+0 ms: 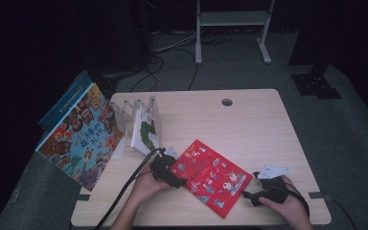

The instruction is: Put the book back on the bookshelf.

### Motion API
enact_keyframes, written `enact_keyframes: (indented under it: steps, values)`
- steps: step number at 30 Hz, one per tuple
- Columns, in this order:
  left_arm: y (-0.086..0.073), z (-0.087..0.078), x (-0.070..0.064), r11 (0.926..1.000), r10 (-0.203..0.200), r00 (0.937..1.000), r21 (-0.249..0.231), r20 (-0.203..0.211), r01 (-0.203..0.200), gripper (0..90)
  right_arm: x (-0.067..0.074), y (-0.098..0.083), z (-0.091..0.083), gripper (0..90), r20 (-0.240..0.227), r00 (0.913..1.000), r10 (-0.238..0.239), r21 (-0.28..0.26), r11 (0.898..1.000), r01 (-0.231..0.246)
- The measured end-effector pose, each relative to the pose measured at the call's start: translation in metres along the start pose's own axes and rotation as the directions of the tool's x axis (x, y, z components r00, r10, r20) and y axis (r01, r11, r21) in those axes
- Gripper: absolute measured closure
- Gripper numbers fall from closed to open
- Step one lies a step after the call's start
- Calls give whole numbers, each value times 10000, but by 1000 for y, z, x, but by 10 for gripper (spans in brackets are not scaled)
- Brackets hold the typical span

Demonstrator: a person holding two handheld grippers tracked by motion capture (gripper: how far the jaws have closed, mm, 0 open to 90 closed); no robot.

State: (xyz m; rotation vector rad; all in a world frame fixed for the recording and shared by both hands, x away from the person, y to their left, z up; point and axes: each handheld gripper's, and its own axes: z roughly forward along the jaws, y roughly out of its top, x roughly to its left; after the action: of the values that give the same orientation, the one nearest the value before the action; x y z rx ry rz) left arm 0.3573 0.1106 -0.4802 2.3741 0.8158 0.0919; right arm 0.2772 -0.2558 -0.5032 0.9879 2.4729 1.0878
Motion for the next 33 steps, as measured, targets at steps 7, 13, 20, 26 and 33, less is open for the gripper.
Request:
enact_keyframes:
  steps: [7, 13, 20, 26, 33]
  values:
    - [18, 18, 4, 9998, -87, 9995, -205, -295, 81, 0, 5, -1, 0, 103, 177, 9998, -97, -14, 10000, 97]
    - [26, 26, 7, 9990, -89, 9997, -442, -237, 78, 0, 11, -2, 0, 102, 235, 9997, -88, -30, 10000, 89]
    - [28, 30, 6, 9973, -58, 9996, -738, -271, 37, 0, 29, -1, 1, 81, 143, 9997, -208, 25, 9998, 208]
    - [24, 32, 5, 9917, -219, 9988, -1272, -429, 163, 0, 32, 0, 3, 43, 267, 9996, -76, 107, 9999, 73]
    - [26, 31, 7, 9935, -422, 9975, -1081, -566, 359, 0, 36, 4, 9, 0, 354, 9994, 24, 263, 9996, -33]
